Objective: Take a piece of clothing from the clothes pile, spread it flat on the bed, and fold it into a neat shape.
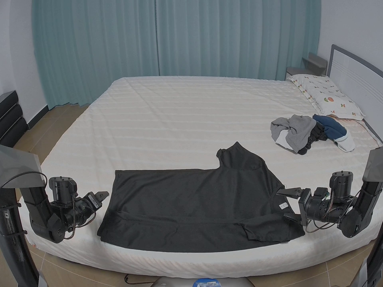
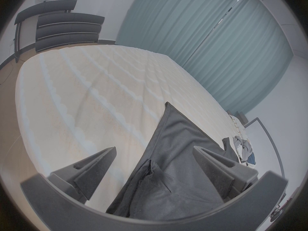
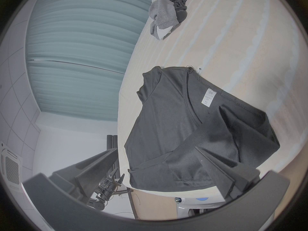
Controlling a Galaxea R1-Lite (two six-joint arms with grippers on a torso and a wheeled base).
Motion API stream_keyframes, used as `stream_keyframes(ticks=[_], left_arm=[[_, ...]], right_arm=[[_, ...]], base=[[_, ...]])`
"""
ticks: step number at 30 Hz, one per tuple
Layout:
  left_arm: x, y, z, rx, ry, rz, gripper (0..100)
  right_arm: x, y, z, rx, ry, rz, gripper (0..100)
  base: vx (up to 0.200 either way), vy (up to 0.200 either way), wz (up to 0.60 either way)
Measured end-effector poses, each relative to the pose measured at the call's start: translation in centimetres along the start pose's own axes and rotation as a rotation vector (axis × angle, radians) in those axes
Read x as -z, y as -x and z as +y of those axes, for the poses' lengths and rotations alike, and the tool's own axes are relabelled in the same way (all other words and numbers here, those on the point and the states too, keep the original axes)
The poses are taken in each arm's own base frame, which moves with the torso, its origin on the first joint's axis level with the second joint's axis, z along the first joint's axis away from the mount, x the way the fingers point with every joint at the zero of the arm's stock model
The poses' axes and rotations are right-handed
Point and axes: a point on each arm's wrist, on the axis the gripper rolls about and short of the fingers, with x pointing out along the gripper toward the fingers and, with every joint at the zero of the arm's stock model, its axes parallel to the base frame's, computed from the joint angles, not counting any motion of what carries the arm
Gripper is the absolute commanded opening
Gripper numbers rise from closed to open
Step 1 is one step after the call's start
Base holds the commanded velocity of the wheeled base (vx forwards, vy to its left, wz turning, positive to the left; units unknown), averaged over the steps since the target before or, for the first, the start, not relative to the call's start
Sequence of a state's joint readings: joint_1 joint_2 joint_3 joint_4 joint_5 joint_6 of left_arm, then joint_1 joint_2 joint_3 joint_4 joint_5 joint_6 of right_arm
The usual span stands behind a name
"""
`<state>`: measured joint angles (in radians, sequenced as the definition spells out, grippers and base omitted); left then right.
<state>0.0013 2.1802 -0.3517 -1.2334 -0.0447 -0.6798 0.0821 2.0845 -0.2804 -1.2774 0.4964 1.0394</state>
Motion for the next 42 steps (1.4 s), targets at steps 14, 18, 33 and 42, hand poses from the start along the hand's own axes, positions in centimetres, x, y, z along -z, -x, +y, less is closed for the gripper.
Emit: stream_keyframes(ticks=[14, 18, 33, 42], left_arm=[[0.5, -0.3, -0.2, -0.012, -0.010, 0.006, 100], [0.5, -0.6, -0.2, -0.008, -0.011, 0.001, 100], [0.7, -0.9, -0.5, 0.004, -0.006, -0.029, 100], [0.4, -2.0, -0.7, 0.016, -0.003, -0.043, 100]], right_arm=[[0.0, -0.1, -0.1, 0.006, -0.001, -0.001, 100], [0.0, -0.1, -0.1, 0.007, 0.001, -0.003, 100], [0.0, -0.1, -0.1, 0.008, 0.005, -0.002, 100], [0.0, -0.4, -0.3, 0.005, 0.012, -0.006, 100]], base=[[0.000, 0.000, 0.00], [0.000, 0.000, 0.00], [0.080, 0.000, 0.00], [0.000, 0.000, 0.00]])
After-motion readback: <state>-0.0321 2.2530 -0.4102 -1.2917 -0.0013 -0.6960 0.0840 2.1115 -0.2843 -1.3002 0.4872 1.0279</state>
